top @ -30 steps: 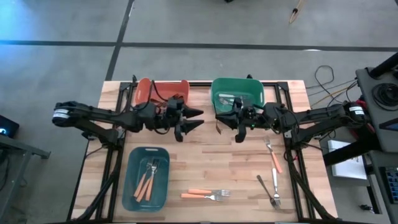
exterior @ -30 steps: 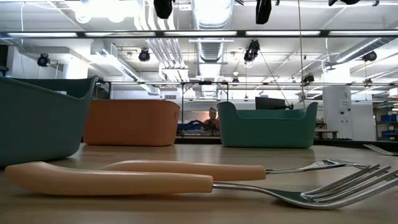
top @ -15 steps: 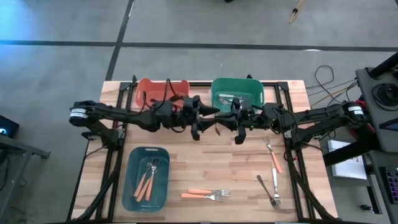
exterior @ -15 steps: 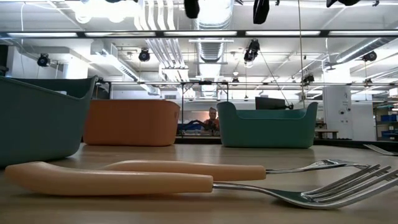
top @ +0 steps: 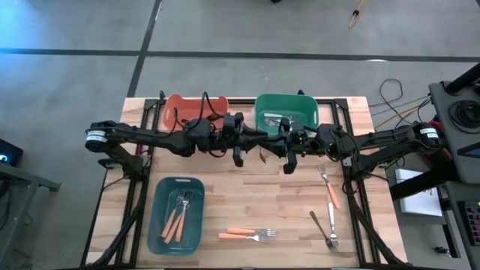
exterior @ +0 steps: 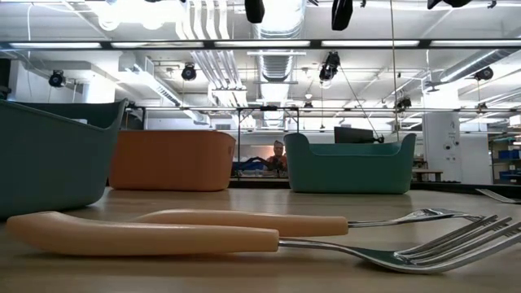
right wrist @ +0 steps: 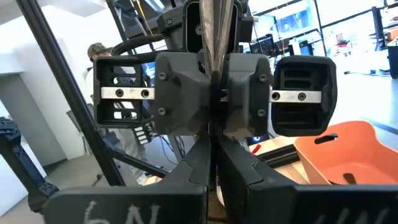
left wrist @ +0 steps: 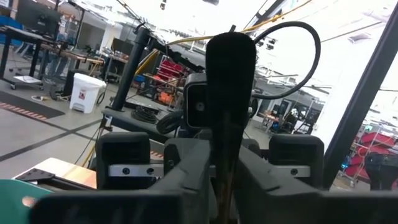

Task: Sort silverware by color (type)
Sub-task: Put the black fork into the orange bin, then put the orange fork into the blue-green bin

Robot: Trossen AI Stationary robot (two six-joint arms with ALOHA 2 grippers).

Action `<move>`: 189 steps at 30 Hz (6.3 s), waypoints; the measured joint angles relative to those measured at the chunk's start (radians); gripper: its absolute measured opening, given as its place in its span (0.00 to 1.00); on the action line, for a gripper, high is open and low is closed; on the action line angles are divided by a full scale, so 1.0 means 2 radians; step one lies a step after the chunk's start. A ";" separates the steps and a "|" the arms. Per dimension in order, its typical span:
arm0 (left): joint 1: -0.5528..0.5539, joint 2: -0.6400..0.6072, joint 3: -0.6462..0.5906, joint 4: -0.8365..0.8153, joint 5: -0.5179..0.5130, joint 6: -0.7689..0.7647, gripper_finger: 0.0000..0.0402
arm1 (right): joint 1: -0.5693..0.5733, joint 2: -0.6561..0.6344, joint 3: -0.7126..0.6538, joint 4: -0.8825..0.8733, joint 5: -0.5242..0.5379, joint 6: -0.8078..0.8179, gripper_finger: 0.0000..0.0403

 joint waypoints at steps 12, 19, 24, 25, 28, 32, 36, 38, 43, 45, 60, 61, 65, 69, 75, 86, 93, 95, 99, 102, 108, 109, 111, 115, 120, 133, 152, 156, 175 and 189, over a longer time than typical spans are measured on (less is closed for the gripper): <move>0.001 0.000 0.000 -0.008 -0.011 -0.024 0.01 | -0.002 0.000 0.000 -0.002 0.003 -0.008 0.02; 0.001 0.000 0.000 -0.008 -0.012 -0.027 0.01 | -0.002 0.000 0.000 -0.001 0.002 -0.009 0.03; 0.001 0.000 0.000 -0.009 -0.013 -0.027 0.01 | -0.002 0.000 0.000 -0.001 0.002 -0.017 0.03; 0.001 0.000 0.000 -0.009 -0.013 -0.027 0.01 | -0.002 0.000 0.000 -0.001 0.002 -0.017 0.03; 0.001 0.000 0.000 -0.009 -0.013 -0.029 0.01 | -0.002 0.000 0.000 -0.001 0.002 -0.018 0.03; 0.001 0.000 0.000 -0.009 -0.006 -0.037 0.01 | -0.002 0.000 0.000 -0.001 0.002 -0.017 0.03; 0.001 0.000 0.000 -0.009 -0.005 -0.040 0.01 | -0.002 0.000 0.000 -0.001 0.002 -0.014 0.04; 0.001 0.000 0.000 -0.009 -0.005 -0.042 0.01 | -0.002 0.000 0.000 -0.001 0.002 -0.013 0.06; 0.001 0.000 0.000 -0.012 -0.005 -0.041 0.01 | -0.002 0.000 0.000 0.001 0.002 -0.007 0.16; 0.001 0.000 0.000 -0.012 -0.005 -0.041 0.01 | -0.002 0.000 0.000 0.001 0.002 -0.007 0.19; 0.019 -0.034 0.000 -0.060 -0.007 -0.033 0.01 | -0.002 -0.019 0.000 -0.055 0.041 -0.008 0.34; 0.023 -0.039 0.000 -0.077 -0.007 -0.033 0.01 | -0.002 -0.022 0.000 -0.058 0.047 -0.008 0.34; 0.055 -0.077 0.000 -0.186 -0.008 -0.018 0.01 | -0.002 -0.035 0.000 -0.088 0.066 -0.016 0.34; 0.120 -0.121 0.000 -0.337 -0.019 0.013 0.01 | -0.006 -0.044 0.000 -0.114 0.069 -0.021 0.34; 0.259 -0.155 0.000 -0.535 -0.022 0.054 0.01 | -0.020 -0.046 0.000 -0.130 0.069 -0.022 0.34; 0.378 -0.129 0.000 -0.641 -0.021 0.055 0.01 | -0.040 -0.046 0.000 -0.131 0.069 -0.020 0.33; 0.376 -0.123 0.016 -0.700 0.030 0.276 0.01 | -0.040 -0.046 0.000 -0.131 0.069 -0.017 0.33; 0.376 -0.117 0.033 -0.718 0.025 0.318 0.01 | -0.040 -0.046 0.000 -0.131 0.069 -0.015 0.32; 0.376 -0.098 0.063 -0.720 0.023 0.389 0.01 | -0.043 -0.046 0.000 -0.132 0.070 -0.007 0.32; 0.376 -0.069 0.078 -0.744 0.030 0.449 0.01 | -0.044 -0.046 0.000 -0.132 0.074 -0.002 0.32; 0.377 -0.010 0.109 -0.797 0.030 0.490 0.01 | -0.044 -0.046 0.000 -0.132 0.080 0.010 0.32; 0.377 -0.003 0.114 -0.799 0.030 0.492 0.01 | -0.044 -0.046 0.000 -0.132 0.080 0.013 0.32; 0.377 0.009 0.123 -0.803 0.031 0.503 0.01 | -0.044 -0.046 0.000 -0.132 0.080 0.019 0.32; 0.377 0.035 0.138 -0.817 0.031 0.534 0.01 | -0.044 -0.046 0.000 -0.133 0.080 0.020 0.32; 0.377 0.068 0.157 -0.848 0.032 0.556 0.01 | -0.044 -0.046 0.000 -0.133 0.080 0.028 0.32; 0.384 0.099 0.155 -0.866 0.045 0.588 0.01 | -0.044 -0.046 0.000 -0.133 0.081 0.038 0.32; 0.383 0.115 0.154 -0.849 0.050 0.581 0.02 | -0.044 -0.045 0.000 -0.133 0.094 0.046 0.32; 0.383 0.115 0.154 -0.848 0.052 0.593 0.02 | -0.043 -0.043 0.000 -0.132 0.094 0.048 0.32; 0.383 0.115 0.154 -0.849 0.052 0.593 0.03 | -0.043 -0.043 0.000 -0.132 0.094 0.049 0.32; 0.384 0.114 0.158 -0.857 0.046 0.561 0.12 | -0.043 -0.043 0.000 -0.132 0.094 0.049 0.32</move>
